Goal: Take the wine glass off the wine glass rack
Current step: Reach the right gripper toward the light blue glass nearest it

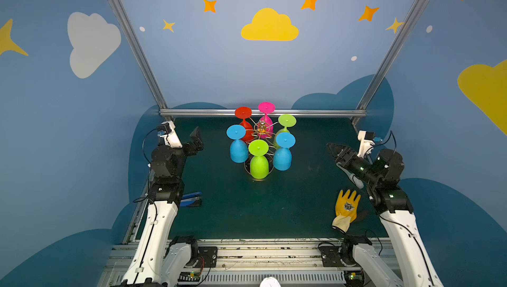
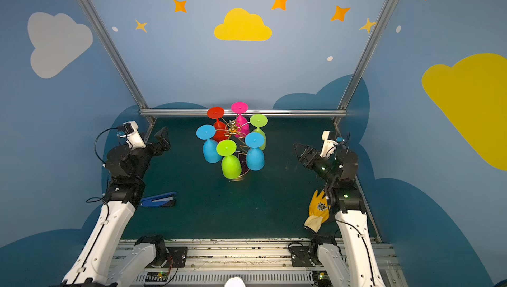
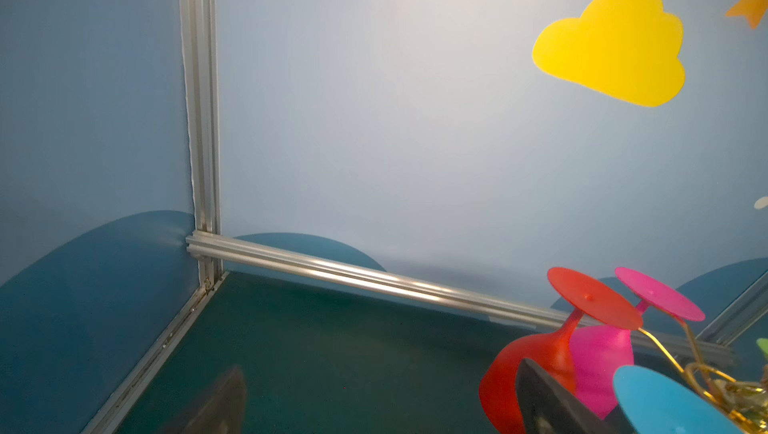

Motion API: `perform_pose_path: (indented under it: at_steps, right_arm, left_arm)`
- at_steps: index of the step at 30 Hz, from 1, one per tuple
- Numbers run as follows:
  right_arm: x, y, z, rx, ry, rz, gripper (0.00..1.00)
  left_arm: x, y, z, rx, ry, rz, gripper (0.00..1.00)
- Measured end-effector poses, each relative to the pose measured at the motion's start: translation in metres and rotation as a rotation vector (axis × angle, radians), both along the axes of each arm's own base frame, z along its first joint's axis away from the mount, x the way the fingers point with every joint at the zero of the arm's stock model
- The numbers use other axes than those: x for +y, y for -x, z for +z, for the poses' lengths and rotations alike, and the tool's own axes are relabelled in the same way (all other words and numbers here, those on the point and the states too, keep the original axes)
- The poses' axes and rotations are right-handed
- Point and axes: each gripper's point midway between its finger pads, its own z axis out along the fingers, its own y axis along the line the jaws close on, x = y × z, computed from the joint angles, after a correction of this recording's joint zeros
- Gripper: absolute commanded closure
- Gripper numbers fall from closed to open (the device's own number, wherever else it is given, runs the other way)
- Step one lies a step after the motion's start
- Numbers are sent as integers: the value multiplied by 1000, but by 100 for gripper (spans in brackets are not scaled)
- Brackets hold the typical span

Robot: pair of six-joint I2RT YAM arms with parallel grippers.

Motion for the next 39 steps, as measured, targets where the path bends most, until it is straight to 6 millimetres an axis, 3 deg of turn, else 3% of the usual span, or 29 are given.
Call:
perform_pose_path:
  at_steps: [3, 8, 14, 24, 39]
  right_arm:
    - [25, -1, -1, 73, -54, 118, 32]
    - [64, 5, -9, 166, -84, 249, 32]
    - [92, 1, 2, 188, -91, 313, 34]
    - [116, -17, -2, 241, -97, 325, 43]
    - [128, -34, -9, 268, -128, 307, 72]
  left_arm:
    - [-3, 4, -10, 35, -4, -17, 1]
    - [-6, 15, -3, 14, -19, -24, 1]
    - [-7, 21, 1, 0, -25, -24, 1]
    - [-8, 25, 0, -2, -25, -23, 0]
    - [-10, 26, 0, -5, -26, -25, 1]
